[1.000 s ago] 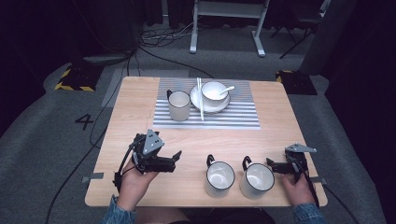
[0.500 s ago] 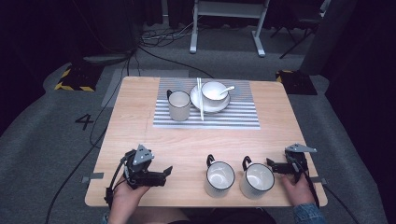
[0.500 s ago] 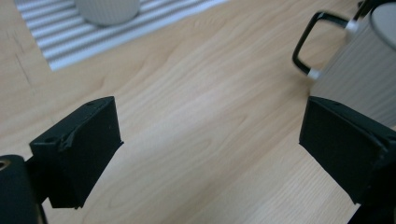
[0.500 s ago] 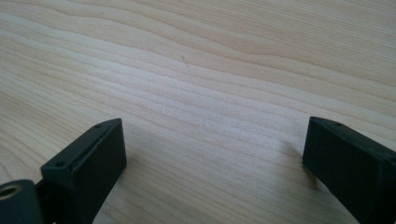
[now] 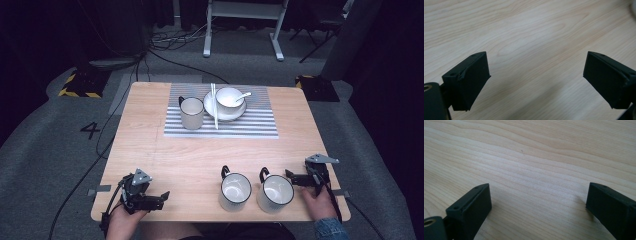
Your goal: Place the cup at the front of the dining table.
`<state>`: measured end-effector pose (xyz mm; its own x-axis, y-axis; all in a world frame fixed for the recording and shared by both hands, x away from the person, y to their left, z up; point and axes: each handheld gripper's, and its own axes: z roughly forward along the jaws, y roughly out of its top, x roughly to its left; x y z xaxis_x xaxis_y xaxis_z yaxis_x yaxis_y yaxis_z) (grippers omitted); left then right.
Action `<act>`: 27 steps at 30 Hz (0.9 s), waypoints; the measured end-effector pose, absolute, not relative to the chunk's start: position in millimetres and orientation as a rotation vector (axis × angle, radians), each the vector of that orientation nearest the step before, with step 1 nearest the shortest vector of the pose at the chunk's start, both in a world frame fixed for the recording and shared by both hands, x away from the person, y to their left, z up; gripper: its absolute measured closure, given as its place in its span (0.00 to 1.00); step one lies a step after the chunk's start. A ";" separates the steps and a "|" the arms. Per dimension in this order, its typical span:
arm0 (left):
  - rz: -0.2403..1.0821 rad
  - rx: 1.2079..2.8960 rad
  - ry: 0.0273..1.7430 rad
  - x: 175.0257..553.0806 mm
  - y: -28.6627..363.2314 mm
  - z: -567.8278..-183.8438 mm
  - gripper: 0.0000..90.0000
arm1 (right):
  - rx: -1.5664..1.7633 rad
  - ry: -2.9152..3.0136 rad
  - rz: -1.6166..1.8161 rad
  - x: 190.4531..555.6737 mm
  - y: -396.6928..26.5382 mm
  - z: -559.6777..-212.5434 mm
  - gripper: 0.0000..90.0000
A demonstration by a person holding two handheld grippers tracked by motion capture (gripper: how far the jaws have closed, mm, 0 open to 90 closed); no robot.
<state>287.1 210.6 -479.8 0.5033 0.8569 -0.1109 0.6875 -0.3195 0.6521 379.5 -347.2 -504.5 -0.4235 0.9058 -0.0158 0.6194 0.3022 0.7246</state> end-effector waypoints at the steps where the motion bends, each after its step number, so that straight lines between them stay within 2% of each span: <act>1: 0.358 2.133 1.269 287.9 212.6 -482.0 0.08 | 1.359 2.152 0.911 379.5 -347.2 -504.5 0.07; 8: 0.352 2.147 1.322 292.2 220.1 -491.8 0.09 | 1.358 2.151 0.911 379.5 -347.2 -504.5 0.07; 11: 0.407 2.185 1.314 293.3 220.8 -496.1 0.09 | 1.358 2.152 0.910 379.5 -347.2 -504.5 0.07; 14: 0.412 2.160 1.326 293.6 220.6 -497.7 0.07 | 1.359 2.152 0.911 379.5 -347.2 -504.5 0.07; 17: 0.435 2.137 1.297 294.3 220.5 -503.2 0.00 | 1.358 2.152 0.910 379.5 -347.2 -504.5 0.07; 27: 0.455 2.097 1.267 295.1 220.4 -507.1 0.00 | 1.358 2.152 0.910 379.5 -347.2 -504.5 0.07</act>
<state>295.1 220.4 -507.1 0.4758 0.8790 -0.0320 0.6581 -0.3316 0.6759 379.5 -347.2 -504.5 -0.4241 0.9055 -0.0158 0.6192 0.3027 0.7246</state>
